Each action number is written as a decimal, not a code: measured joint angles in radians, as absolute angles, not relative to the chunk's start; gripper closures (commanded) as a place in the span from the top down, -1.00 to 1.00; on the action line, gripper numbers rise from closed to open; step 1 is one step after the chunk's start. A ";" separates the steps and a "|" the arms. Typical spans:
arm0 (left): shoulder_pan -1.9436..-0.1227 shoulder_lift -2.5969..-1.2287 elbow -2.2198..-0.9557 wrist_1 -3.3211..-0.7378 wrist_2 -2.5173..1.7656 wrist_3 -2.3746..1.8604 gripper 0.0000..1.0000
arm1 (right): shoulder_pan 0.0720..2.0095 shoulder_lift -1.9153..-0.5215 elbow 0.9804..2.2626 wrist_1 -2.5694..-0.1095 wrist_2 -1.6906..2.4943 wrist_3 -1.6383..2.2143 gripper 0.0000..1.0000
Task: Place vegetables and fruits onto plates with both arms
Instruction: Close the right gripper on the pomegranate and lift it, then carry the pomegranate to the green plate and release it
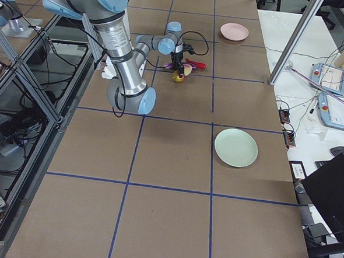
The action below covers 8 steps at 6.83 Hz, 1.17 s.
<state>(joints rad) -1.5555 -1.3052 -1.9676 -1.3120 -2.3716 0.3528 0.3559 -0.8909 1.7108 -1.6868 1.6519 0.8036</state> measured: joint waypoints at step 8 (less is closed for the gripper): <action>-1.553 -1.312 -1.970 -1.313 -2.414 0.342 1.00 | 0.946 -1.089 1.651 -1.690 1.916 0.719 -0.96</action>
<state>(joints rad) -1.5529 -1.3120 -1.9698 -1.3130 -2.4136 0.3421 0.9460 -1.0886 1.6507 -1.6900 1.9160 0.7188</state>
